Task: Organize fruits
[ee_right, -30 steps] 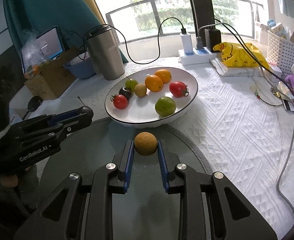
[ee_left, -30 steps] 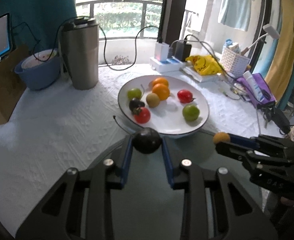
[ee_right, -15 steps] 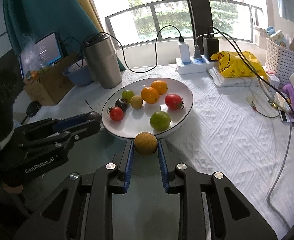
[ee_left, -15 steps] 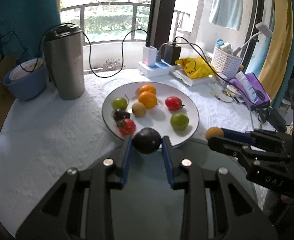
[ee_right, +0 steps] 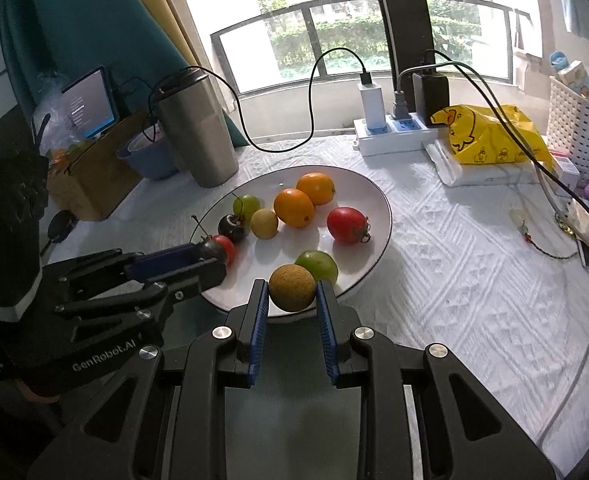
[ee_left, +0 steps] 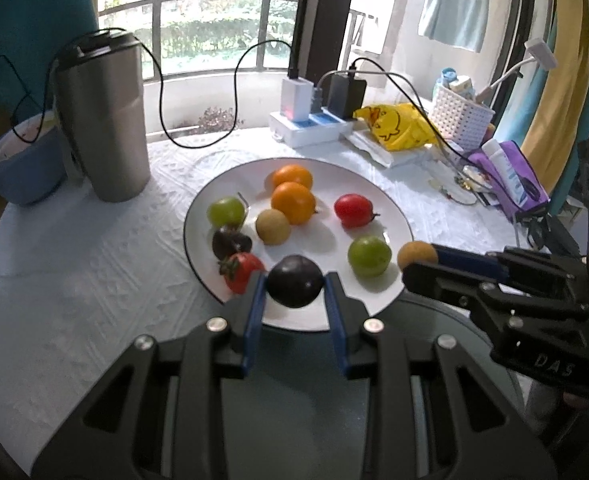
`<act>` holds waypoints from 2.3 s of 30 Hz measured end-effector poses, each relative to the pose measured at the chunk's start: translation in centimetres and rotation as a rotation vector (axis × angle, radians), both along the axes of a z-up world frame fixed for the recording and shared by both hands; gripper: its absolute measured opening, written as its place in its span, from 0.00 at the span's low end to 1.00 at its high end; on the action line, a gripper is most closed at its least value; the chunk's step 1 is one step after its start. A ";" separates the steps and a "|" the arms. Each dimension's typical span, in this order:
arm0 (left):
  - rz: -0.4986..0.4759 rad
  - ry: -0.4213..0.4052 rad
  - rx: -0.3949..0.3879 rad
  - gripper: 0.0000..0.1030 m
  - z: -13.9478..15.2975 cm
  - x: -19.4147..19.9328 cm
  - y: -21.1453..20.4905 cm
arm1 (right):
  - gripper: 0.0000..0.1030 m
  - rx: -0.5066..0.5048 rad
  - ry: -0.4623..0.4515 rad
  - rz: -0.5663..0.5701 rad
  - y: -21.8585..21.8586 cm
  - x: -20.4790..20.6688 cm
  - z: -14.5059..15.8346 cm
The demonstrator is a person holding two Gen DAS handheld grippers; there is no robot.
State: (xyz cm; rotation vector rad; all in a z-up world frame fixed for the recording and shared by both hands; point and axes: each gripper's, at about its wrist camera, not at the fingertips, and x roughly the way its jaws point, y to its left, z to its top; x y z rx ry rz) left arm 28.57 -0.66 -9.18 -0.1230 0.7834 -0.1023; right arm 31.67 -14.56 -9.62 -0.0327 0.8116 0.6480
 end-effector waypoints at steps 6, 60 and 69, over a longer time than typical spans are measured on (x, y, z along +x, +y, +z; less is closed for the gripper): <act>0.007 0.026 -0.017 0.31 -0.6 0.5 0.3 | 0.26 -0.013 0.011 0.014 1.0 0.6 -0.5; 0.046 -0.120 -0.006 0.40 4.7 -12.3 1.1 | 0.26 -0.039 -0.101 -0.014 0.8 -10.8 4.0; 0.044 -0.155 0.020 0.41 5.5 -15.1 0.5 | 0.26 -0.032 -0.131 -0.024 0.2 -13.4 4.8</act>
